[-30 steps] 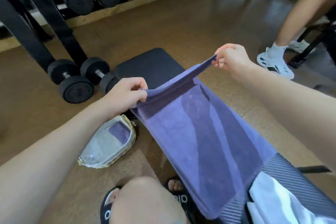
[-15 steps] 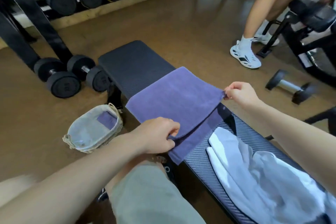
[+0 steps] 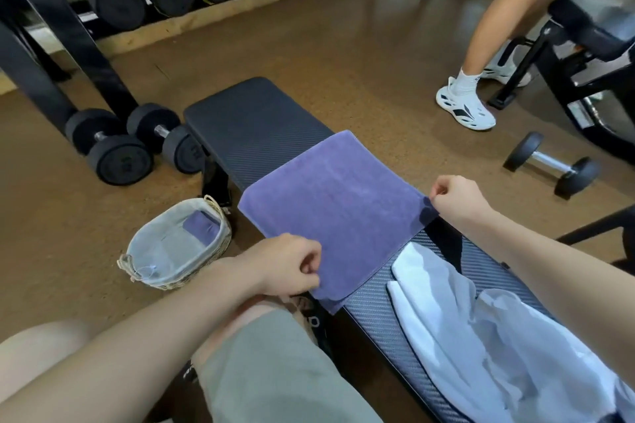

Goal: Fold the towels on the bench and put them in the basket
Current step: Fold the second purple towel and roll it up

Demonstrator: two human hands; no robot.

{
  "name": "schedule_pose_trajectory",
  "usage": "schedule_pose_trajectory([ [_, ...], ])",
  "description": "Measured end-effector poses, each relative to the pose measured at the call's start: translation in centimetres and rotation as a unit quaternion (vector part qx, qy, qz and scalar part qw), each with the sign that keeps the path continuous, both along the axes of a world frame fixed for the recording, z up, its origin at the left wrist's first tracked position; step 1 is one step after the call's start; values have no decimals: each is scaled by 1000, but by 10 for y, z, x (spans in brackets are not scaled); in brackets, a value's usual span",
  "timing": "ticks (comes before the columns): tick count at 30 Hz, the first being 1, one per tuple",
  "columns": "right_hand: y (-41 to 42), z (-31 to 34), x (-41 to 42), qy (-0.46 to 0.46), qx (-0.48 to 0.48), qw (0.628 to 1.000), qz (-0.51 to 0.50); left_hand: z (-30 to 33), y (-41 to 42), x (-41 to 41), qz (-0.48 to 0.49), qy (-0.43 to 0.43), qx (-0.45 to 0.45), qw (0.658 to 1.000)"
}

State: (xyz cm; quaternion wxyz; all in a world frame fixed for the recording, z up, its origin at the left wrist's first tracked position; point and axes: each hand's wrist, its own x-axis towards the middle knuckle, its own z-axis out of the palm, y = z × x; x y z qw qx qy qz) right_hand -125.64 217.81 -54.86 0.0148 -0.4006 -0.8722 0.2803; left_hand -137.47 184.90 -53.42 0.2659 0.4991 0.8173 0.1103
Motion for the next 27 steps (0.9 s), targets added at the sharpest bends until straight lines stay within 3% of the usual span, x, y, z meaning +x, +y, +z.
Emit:
schedule_pose_trajectory([
  [4, -10, 8, -43, 39, -33, 999, 5, 0, -11, -52, 238, 0, 85, 967],
  [7, -15, 9, -87, 23, -99, 994, 30, -10, -19, -89, 435, -109, 85, 890],
  [9, -18, 10, -116, 9, -119, 992, 43, -18, -25, -105, 500, -176, 65, 846],
  [12, -20, 9, -155, 8, -137, 990, 35, -36, -31, -122, 532, -238, 66, 810],
  [15, -18, 4, -185, 28, -150, 988, 15, -38, -30, -128, 518, -300, 92, 796],
  [20, -19, -4, -213, 47, -192, 980, -39, -43, -33, -137, 498, -317, 129, 796],
  [27, -16, -17, -225, 80, -196, 971, -115, -45, -37, -150, 512, -402, 184, 737],
])
